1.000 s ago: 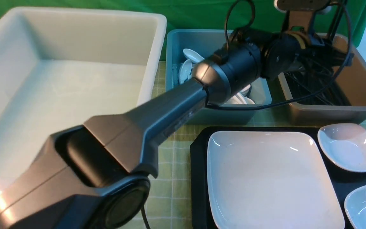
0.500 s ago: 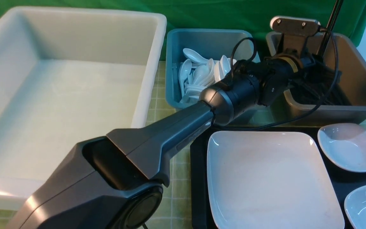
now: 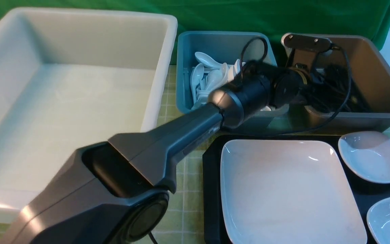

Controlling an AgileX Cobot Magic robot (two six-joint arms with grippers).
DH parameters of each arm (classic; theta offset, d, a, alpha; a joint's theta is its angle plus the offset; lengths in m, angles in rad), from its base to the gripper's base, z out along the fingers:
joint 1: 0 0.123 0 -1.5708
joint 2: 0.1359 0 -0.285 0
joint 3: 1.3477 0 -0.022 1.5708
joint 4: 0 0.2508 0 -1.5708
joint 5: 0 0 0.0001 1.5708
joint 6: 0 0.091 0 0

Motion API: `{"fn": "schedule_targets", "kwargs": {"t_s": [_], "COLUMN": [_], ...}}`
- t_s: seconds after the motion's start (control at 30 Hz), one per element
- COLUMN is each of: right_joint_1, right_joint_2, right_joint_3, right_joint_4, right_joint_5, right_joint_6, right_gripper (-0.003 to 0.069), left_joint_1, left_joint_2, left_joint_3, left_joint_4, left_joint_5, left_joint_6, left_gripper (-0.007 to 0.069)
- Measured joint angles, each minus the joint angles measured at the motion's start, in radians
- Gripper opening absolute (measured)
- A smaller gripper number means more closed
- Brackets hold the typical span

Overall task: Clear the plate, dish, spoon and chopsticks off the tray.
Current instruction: Use the left arm to put the chopsticks into the small storage box on the right, then use the right arm to grab a small plate from the dinner plate

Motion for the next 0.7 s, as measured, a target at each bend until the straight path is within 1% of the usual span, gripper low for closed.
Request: {"fn": "schedule_targets", "kwargs": {"t_s": [0.03,0.07,0.1,0.17,0.2,0.27,0.37,0.4,0.43,0.47,0.53,0.57,0.6,0.7], "right_joint_1": [0.0,0.0,0.0,0.0,0.0,0.0,0.0,0.0,0.0,0.0,0.0,0.0,0.0,0.0], "right_joint_2": [0.0,0.0,0.0,0.0,0.0,-0.002,-0.005,-0.005,-0.005,-0.005,-0.004,-0.003,-0.002,0.0], "right_joint_3": [0.0,0.0,0.0,0.0,0.0,0.024,0.084,0.135,0.144,0.207,0.315,0.334,0.362,0.51], "right_joint_4": [0.0,0.0,0.0,0.0,0.0,0.0,-0.001,-0.007,-0.009,-0.022,-0.052,-0.056,-0.06,-0.069], "right_joint_5": [0.012,0.016,0.038,0.092,0.133,0.182,0.199,0.199,0.199,0.202,0.202,0.201,0.199,0.134], "right_joint_6": [-0.003,-0.003,-0.003,-0.003,-0.004,-0.012,-0.025,-0.027,-0.027,-0.027,-0.027,-0.027,-0.027,-0.027], "right_gripper": [0.0073,0.0073,0.0073,0.0073,0.0073,0.0073,0.0073,0.0073,0.0073,0.0075,0.0097,0.0101,0.0118,0.0249], "left_joint_1": [-0.002,-0.002,-0.009,-0.023,-0.036,-0.069,-0.087,-0.088,-0.088,-0.087,-0.085,-0.085,-0.085,-0.085], "left_joint_2": [-0.043,-0.053,-0.083,-0.121,-0.143,-0.18,-0.216,-0.239,-0.242,-0.264,-0.329,-0.335,-0.362,-0.502], "left_joint_3": [0.0,0.0,0.0,0.0,-0.002,-0.005,0.011,0.029,0.036,0.066,0.155,0.155,0.202,0.408], "left_joint_4": [-0.035,-0.043,-0.057,-0.059,-0.052,-0.017,0.017,0.026,0.026,0.035,0.045,0.046,0.046,0.04], "left_joint_5": [0.152,0.167,0.269,0.373,0.446,0.6,0.676,0.686,0.688,0.69,0.691,0.692,0.693,0.684], "left_joint_6": [0.0,0.004,0.033,0.085,0.111,0.126,0.136,0.136,0.136,0.136,0.136,0.136,0.138,0.148], "left_gripper": [0.0289,0.0279,0.0184,0.0088,0.0044,-0.0001,-0.0013,-0.0014,-0.0014,-0.0015,-0.0018,-0.0018,-0.0018,-0.0018]}}
